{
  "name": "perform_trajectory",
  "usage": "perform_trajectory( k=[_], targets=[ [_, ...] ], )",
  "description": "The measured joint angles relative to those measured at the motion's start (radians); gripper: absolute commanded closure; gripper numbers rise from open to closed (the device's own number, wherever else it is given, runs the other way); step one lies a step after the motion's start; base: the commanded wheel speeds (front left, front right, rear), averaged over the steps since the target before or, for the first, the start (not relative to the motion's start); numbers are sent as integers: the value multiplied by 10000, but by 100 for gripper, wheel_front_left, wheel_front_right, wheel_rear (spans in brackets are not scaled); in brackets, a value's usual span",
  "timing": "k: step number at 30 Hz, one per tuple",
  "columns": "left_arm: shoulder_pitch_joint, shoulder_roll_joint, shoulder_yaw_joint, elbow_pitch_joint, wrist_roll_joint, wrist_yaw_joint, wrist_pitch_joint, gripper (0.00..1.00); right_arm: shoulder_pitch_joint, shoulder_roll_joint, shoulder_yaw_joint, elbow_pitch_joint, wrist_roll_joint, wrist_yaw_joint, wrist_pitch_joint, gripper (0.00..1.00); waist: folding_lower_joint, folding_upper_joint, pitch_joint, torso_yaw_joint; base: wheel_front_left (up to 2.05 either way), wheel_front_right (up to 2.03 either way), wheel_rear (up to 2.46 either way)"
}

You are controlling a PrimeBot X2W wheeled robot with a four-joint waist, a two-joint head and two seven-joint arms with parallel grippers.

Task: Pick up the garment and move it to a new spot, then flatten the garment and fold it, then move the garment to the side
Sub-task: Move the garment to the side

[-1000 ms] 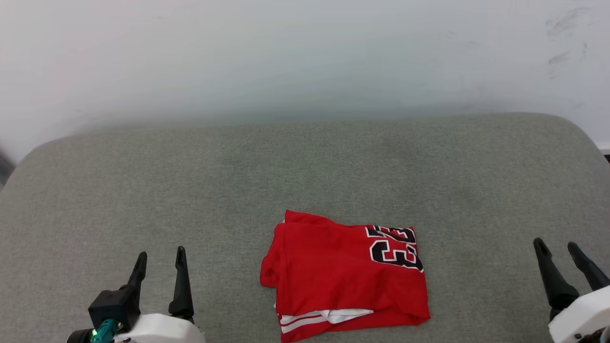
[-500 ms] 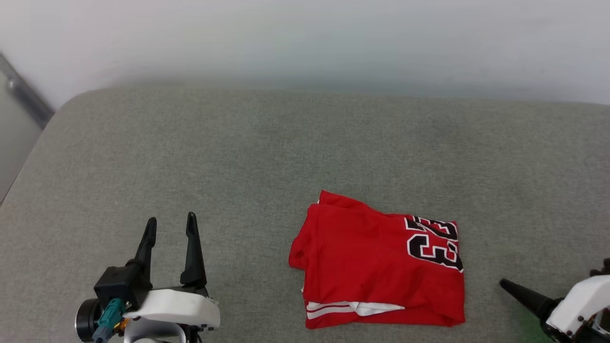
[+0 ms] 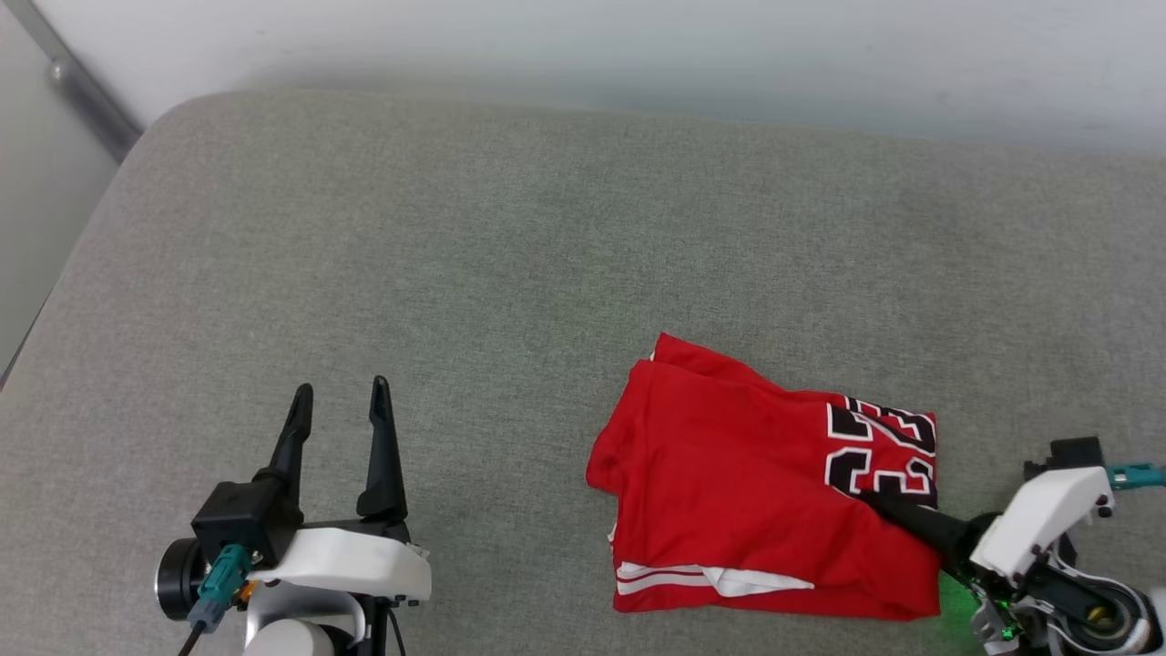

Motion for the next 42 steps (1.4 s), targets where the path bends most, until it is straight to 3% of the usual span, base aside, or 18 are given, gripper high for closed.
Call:
perform_trajectory(
  k=[9,13,18,29,42],
  targets=[
    [172,17,201,174,48,-136,0,0,12,-1137,2353,-1028,-1641,-8,-1342,100,1,0,-474,-519,0,0,0],
    [313,127,180,155,63,-188,0,0,10,-1812,3540,-1127,-3150,-8,-1783,100,0,0,-726,-1052,0,0,0],
    [251,217,94,29,165,-244,29,0,-395,-2238,4149,-828,-4443,-6,-2299,100,0,0,-859,-1913,0,0,0],
    [-525,297,-345,-627,529,-343,332,0,-2045,-2899,4286,268,-5545,-6,-3841,100,-1,0,-184,-3929,0,0,0],
    [-3342,686,-1058,-1331,1522,-807,1287,0,-4659,-3965,2744,2775,-5720,-4,-6844,100,1,0,2893,-4724,0,0,0]
  ],
)
